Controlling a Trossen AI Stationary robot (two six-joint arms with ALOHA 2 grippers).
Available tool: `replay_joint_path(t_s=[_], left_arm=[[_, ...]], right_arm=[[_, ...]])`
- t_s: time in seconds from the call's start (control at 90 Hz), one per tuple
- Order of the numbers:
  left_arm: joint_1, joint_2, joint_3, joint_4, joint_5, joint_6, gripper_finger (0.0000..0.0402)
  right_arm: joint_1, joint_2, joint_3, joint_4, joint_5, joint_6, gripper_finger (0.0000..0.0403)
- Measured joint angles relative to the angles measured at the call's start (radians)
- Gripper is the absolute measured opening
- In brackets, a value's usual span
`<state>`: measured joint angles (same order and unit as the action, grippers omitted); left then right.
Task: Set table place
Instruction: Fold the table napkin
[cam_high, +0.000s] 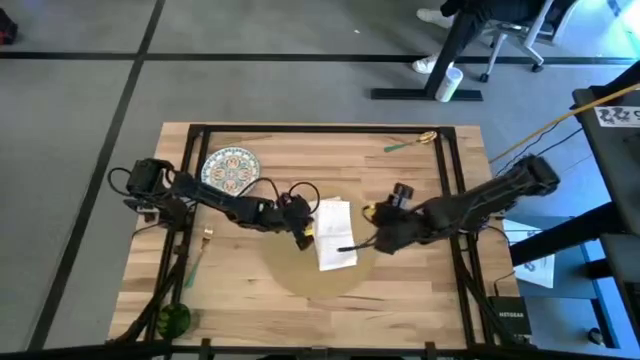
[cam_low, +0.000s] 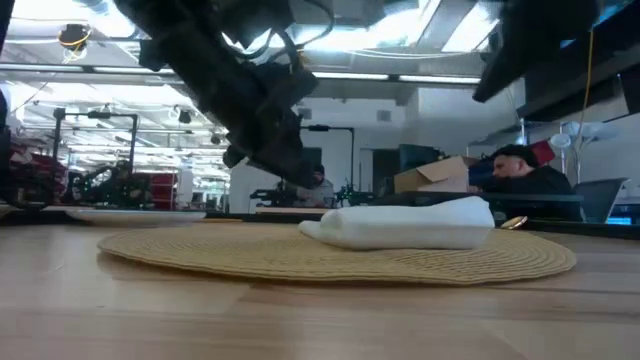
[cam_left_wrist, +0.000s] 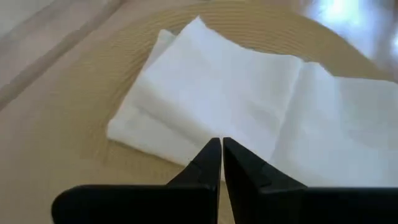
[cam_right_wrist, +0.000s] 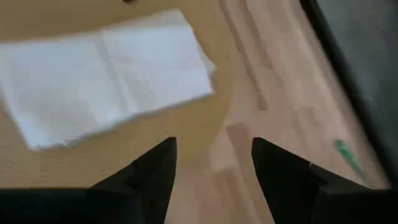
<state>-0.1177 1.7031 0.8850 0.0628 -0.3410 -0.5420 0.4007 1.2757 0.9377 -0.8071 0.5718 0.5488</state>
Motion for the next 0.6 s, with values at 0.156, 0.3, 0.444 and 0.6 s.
replay_joint_path(t_s=[0.156,0.3,0.444,0.6], left_arm=[[0.033,0.000,-0.013,0.114,0.089,-0.024,0.0000],[0.076,-0.001,-0.013,0.169,0.164,-0.037,0.0000],[0.107,-0.001,-0.013,0.175,0.171,-0.049,0.0000],[0.118,-0.001,-0.028,0.192,0.170,-0.035,0.0000]], right_arm=[[-0.002,-0.137,-0.227,0.347,-0.024,-0.016,0.0195],[-0.001,-0.203,-0.305,0.488,0.021,-0.048,0.0195],[-0.001,-0.213,-0.311,0.509,0.059,-0.081,0.0195],[-0.001,-0.213,-0.311,0.473,0.053,-0.086,0.0195]])
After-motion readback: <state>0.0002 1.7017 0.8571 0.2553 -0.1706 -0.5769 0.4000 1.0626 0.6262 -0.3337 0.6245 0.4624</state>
